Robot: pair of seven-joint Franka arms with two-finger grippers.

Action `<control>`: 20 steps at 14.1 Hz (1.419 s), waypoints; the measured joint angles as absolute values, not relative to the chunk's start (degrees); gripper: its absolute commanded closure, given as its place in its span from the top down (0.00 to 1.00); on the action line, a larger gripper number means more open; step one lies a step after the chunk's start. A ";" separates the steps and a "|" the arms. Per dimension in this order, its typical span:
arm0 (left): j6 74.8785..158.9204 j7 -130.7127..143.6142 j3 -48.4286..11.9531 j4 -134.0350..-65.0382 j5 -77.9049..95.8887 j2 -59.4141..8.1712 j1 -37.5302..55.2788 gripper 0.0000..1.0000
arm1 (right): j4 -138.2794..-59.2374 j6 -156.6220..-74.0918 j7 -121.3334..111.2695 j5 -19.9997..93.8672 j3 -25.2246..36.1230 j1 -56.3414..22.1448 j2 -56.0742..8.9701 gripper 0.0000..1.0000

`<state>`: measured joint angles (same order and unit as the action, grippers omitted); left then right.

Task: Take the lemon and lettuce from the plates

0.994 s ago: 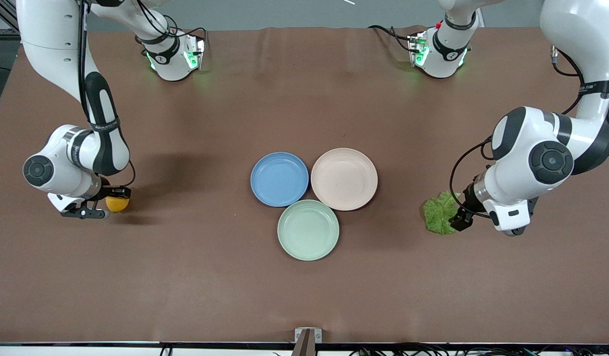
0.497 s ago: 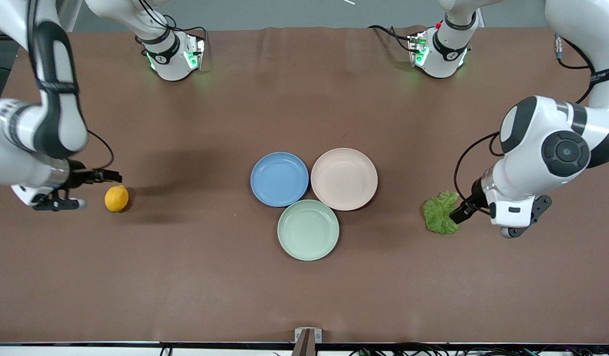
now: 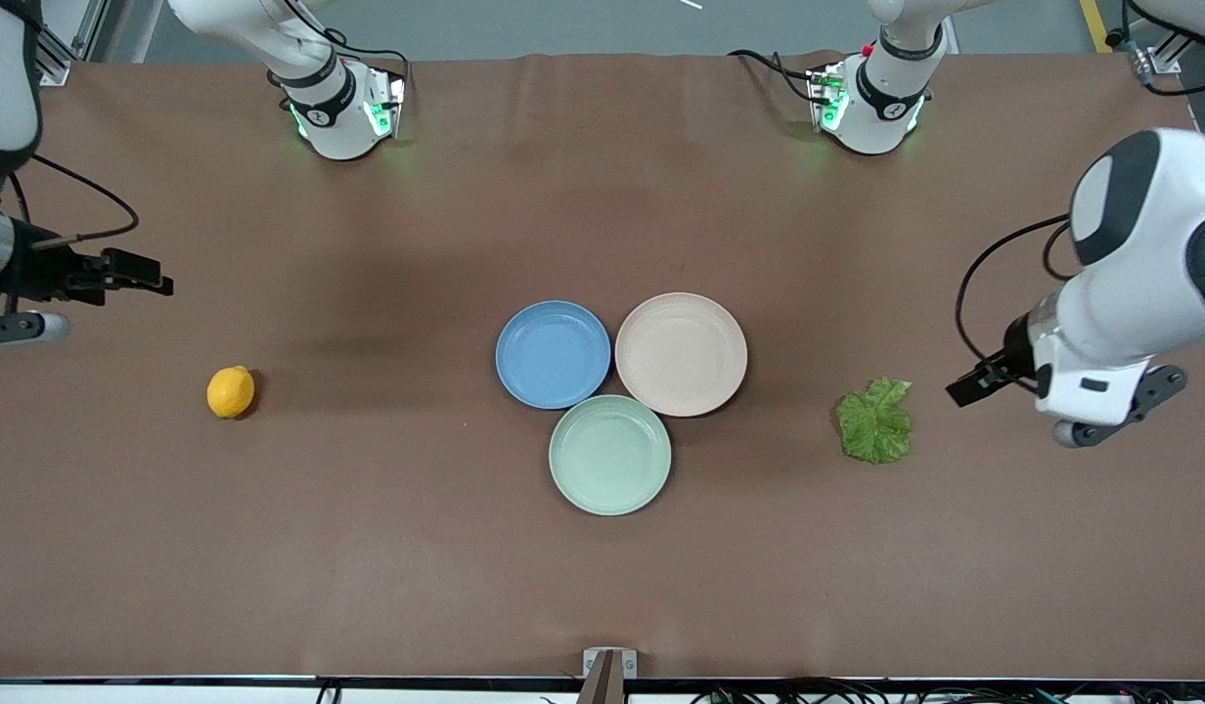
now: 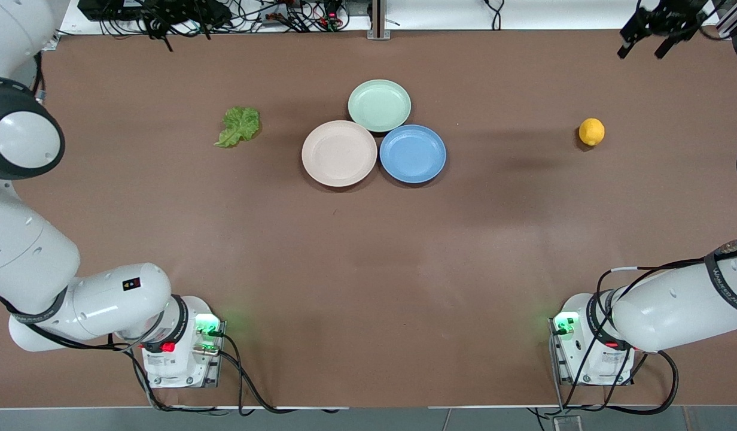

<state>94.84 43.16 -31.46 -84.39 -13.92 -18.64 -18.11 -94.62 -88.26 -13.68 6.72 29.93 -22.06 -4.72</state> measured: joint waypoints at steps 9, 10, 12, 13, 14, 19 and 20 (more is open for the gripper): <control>89.76 29.22 -31.45 -84.26 -13.52 -10.59 -19.13 1.00 | -84.55 -79.54 -1.57 2.84 29.78 -29.01 -4.75 1.00; 89.05 28.19 -30.95 -84.24 -13.38 -9.87 -18.69 1.00 | -84.15 -79.48 -0.86 2.82 29.80 -29.30 -4.61 1.00; 87.76 25.86 -24.88 -84.22 -11.03 -7.65 -13.97 1.00 | -83.44 -79.49 -0.62 2.81 30.29 -29.23 -3.82 1.00; 87.08 24.58 -20.76 -84.22 -9.31 -6.35 -10.87 1.00 | -83.42 -79.46 -0.62 2.81 30.43 -29.21 -3.15 1.00; 86.27 23.11 -17.42 -84.22 -7.98 -5.16 -8.49 1.00 | -83.42 -79.41 -0.62 2.81 30.41 -29.22 -2.67 1.00; 84.64 12.78 -5.26 -86.29 -3.29 -0.53 -0.30 1.00 | -83.55 -79.39 -0.62 2.81 30.14 -29.41 -2.38 1.00; 84.64 11.01 -4.00 -87.23 -1.99 0.23 0.16 1.00 | -83.56 -79.39 -0.62 2.81 30.13 -29.42 -2.38 1.00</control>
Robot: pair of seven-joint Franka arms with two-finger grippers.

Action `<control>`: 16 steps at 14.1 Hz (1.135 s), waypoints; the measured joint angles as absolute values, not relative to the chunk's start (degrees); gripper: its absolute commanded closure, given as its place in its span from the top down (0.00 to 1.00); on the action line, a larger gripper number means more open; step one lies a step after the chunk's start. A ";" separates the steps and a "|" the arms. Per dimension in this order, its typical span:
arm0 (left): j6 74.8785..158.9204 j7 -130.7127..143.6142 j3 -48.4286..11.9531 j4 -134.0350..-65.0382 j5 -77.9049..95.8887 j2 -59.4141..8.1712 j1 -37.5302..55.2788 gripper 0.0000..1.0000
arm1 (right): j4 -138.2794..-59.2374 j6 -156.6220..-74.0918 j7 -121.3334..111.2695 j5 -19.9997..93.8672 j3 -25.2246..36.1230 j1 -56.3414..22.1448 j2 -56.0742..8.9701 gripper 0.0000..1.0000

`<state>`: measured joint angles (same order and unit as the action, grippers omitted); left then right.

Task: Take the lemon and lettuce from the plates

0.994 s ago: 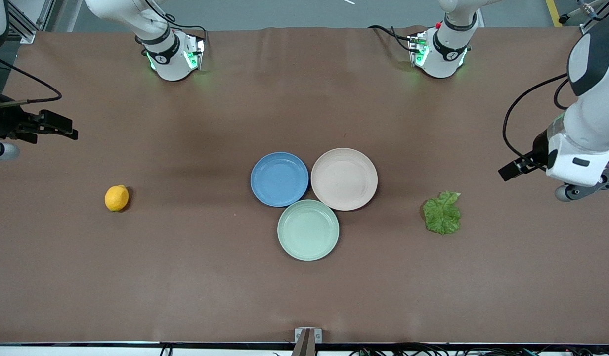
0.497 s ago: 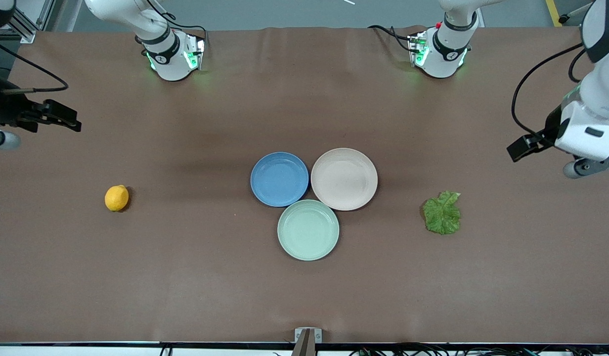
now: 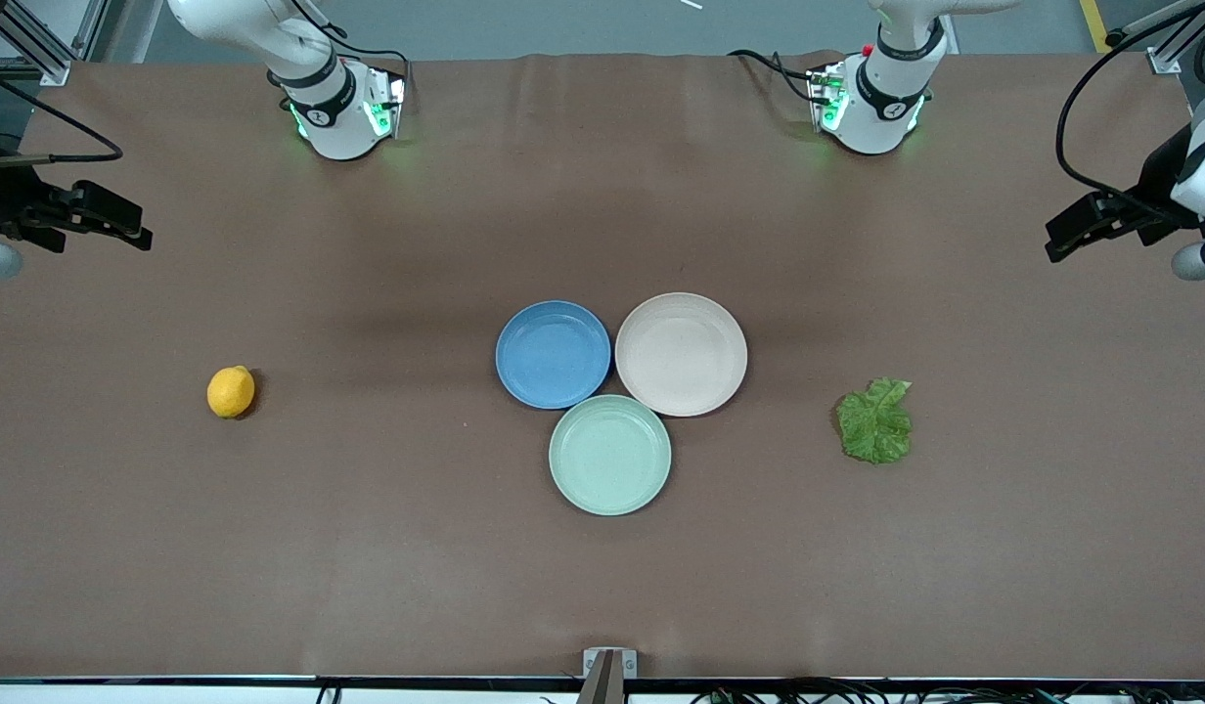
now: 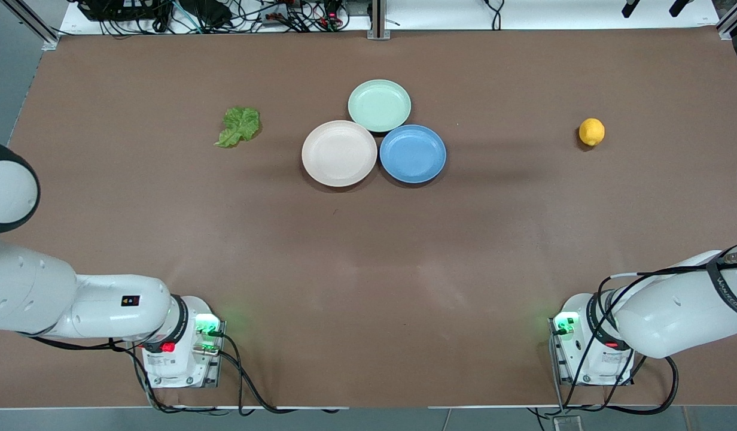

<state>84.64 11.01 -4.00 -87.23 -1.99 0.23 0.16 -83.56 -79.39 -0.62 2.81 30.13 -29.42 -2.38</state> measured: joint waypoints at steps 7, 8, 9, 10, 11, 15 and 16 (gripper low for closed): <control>84.88 9.02 -3.35 -89.06 -1.03 2.36 0.56 1.00 | -83.64 -80.17 -0.43 2.78 13.13 -13.99 -2.41 1.00; 84.91 9.02 -3.38 -89.08 -1.03 2.36 0.73 1.00 | -83.64 -80.21 -0.43 2.78 9.81 -10.54 -2.41 1.00; 84.97 9.02 -3.48 -89.15 -1.03 2.32 0.96 1.00 | -83.64 -80.24 -0.43 2.78 7.08 -7.67 -2.41 1.00; 85.20 9.02 -3.73 -89.24 -1.03 2.25 1.13 1.00 | -83.64 -80.25 -0.43 2.78 5.32 -5.78 -2.41 1.00; 85.43 9.02 -3.94 -89.33 -1.03 2.17 1.34 1.00 | -83.64 -80.26 -0.43 2.75 4.51 -4.90 -2.41 1.00; 85.84 9.02 -5.07 -89.85 -1.03 2.10 1.52 1.00 | -83.63 -80.34 -0.43 2.34 4.04 -4.68 -2.41 1.00; 85.93 9.02 -5.16 -89.92 -1.03 2.10 1.52 1.00 | -83.63 -80.34 -0.43 2.25 4.04 -4.66 -2.41 1.00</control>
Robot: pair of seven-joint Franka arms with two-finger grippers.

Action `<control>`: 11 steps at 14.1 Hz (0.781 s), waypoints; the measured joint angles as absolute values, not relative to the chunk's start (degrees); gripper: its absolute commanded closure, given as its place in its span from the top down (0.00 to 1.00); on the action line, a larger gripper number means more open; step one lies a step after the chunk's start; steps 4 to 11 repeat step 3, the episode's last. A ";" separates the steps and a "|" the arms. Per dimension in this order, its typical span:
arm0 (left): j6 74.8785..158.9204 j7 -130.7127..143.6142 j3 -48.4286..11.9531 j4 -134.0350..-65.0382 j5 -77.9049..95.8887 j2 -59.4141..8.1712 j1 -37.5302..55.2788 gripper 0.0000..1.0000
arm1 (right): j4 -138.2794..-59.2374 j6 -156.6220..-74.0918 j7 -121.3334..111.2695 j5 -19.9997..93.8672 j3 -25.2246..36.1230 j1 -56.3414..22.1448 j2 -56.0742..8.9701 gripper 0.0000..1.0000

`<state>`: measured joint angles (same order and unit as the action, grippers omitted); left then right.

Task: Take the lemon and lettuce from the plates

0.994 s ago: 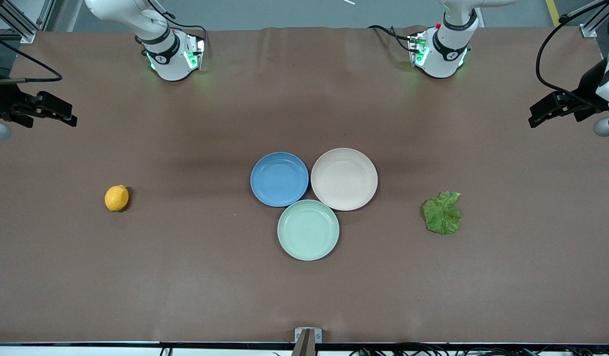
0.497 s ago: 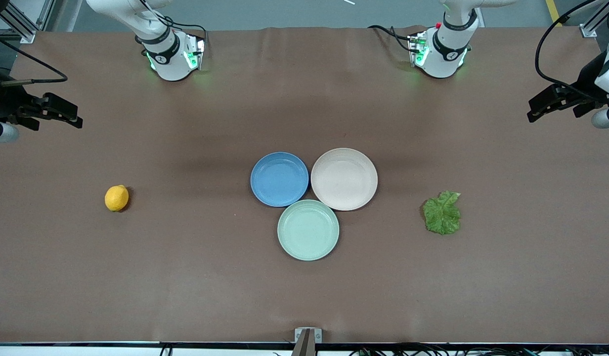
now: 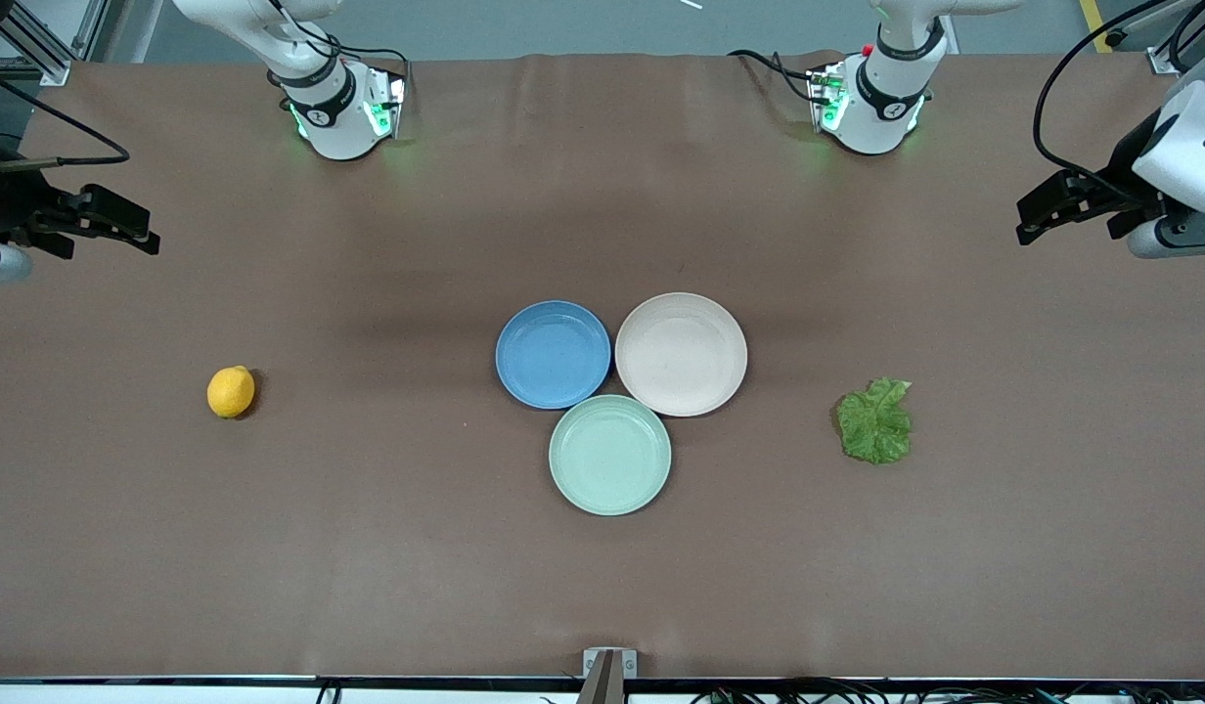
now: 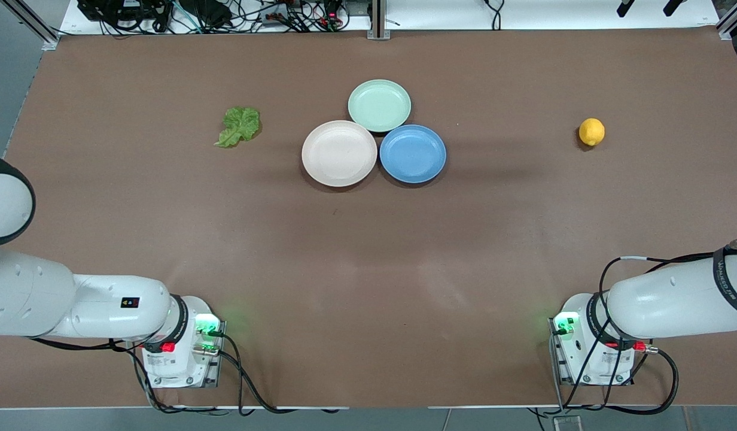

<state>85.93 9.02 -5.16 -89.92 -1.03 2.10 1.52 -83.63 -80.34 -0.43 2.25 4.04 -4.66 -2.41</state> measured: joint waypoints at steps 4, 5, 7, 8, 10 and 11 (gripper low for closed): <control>86.02 9.02 -5.15 -89.92 -1.03 2.10 1.49 1.00 | -83.58 -80.54 -0.43 2.22 4.09 -4.35 -2.41 1.00; 86.02 9.02 -5.15 -89.92 -1.03 2.10 1.49 1.00 | -83.58 -80.54 -0.43 2.22 4.09 -4.35 -2.41 1.00; 86.02 9.02 -5.15 -89.92 -1.03 2.10 1.49 1.00 | -83.58 -80.54 -0.43 2.22 4.09 -4.35 -2.41 1.00; 86.02 9.02 -5.15 -89.92 -1.03 2.10 1.49 1.00 | -83.58 -80.54 -0.43 2.22 4.09 -4.35 -2.41 1.00; 86.02 9.02 -5.15 -89.92 -1.03 2.10 1.49 1.00 | -83.58 -80.54 -0.43 2.22 4.09 -4.35 -2.41 1.00; 86.02 9.02 -5.15 -89.92 -1.03 2.10 1.49 1.00 | -83.58 -80.54 -0.43 2.22 4.09 -4.35 -2.41 1.00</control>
